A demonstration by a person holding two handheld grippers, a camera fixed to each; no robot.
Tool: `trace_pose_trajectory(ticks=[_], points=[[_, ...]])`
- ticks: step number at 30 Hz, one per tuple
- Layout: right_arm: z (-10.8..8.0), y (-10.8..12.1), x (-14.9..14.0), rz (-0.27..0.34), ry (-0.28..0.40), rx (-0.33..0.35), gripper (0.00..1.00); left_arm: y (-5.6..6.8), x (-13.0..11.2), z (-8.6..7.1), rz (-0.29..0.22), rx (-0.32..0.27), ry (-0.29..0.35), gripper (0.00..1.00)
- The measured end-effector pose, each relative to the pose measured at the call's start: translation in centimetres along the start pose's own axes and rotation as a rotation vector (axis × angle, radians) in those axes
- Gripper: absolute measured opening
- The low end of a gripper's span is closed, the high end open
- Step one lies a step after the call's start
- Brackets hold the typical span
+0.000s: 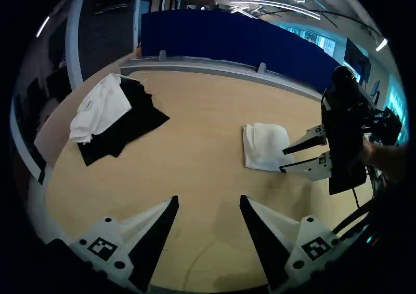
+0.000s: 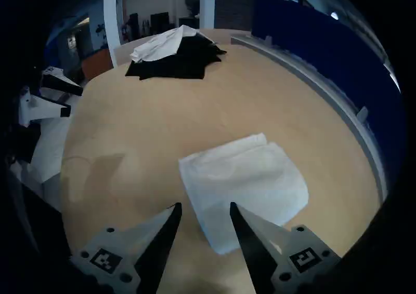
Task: Fold towel
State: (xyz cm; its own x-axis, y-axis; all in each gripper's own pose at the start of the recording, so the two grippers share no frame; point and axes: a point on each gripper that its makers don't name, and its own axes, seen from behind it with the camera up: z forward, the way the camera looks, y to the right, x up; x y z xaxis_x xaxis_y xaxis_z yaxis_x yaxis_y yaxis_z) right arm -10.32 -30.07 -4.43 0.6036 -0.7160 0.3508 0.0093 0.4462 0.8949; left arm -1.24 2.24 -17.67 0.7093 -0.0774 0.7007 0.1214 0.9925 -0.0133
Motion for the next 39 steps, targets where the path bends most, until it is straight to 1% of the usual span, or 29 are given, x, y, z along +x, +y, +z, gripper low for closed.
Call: trace_pose_trajectory(ticks=[8, 14, 16, 20, 27, 32, 39], points=[[-1.7, 1.0, -2.7, 0.051, -0.017, -0.043, 0.71, 0.4, 0.0, 0.3, 0.002, -0.005, -0.001, 0.87], [-1.8, 1.5, -3.5, 0.082, -0.021, -0.062, 0.71, 0.7, 0.1, 0.3, 0.01, -0.009, -0.001, 0.87], [-1.7, 1.6, -3.7, 0.088, -0.025, -0.067, 0.69, 0.8, 0.2, 0.3, 0.012, -0.009, -0.001, 0.87], [-1.3, 1.5, -4.4, 0.103, -0.04, -0.076, 0.61, 0.9, 0.2, 0.3, 0.01, -0.01, 0.0, 0.87], [-0.7, 1.3, -5.3, 0.132, -0.054, -0.093, 0.53, 0.8, 0.1, 0.3, 0.004, -0.009, 0.001, 0.87], [-0.4, 1.5, -5.8, 0.155, -0.056, -0.109, 0.38, 0.8, -0.1, 0.5, 0.007, -0.009, -0.001, 0.87], [-0.2, 1.4, -6.0, 0.171, -0.05, -0.111, 0.17, 1.0, 0.0, 0.6, 0.011, -0.011, -0.001, 0.87]])
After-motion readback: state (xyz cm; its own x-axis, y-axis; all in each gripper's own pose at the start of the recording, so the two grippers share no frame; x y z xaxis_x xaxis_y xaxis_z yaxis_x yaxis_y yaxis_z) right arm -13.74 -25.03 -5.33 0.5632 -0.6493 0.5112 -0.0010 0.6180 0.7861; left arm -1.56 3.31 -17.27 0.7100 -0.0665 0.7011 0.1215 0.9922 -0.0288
